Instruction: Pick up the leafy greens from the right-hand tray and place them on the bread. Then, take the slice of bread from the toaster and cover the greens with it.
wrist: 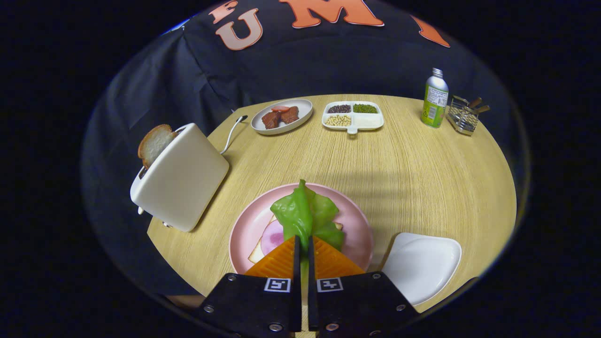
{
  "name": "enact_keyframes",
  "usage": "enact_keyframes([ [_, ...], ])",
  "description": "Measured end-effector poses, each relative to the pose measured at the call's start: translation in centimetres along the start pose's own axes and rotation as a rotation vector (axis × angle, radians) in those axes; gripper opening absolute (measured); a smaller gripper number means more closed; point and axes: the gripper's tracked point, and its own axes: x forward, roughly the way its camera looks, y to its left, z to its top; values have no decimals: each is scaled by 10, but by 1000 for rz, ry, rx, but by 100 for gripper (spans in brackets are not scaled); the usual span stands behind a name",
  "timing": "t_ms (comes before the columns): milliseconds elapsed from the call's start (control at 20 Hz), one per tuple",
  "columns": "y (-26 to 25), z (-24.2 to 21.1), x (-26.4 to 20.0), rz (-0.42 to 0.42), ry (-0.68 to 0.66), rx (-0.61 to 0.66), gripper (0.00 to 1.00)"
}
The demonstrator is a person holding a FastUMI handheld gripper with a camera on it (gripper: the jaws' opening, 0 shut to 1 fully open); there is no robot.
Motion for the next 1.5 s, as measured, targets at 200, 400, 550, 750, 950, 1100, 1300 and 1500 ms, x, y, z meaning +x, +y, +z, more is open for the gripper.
enact_keyframes([
  [200, 9, -7, 17, 2, 51, -44, 15],
  [400, 19, -1, 19, 9, 41, -86, 23],
  [550, 23, 10, 13, 16, 25, -74, 28],
  [750, 30, 41, -6, 20, -34, -92, 47],
  [950, 51, 76, -27, 46, -83, -106, 62],
  [1100, 78, 97, -42, 87, -108, -119, 71],
  [1300, 123, 116, -52, 154, -94, -122, 78],
  [1500, 165, 137, -58, 205, -84, -139, 81],
])
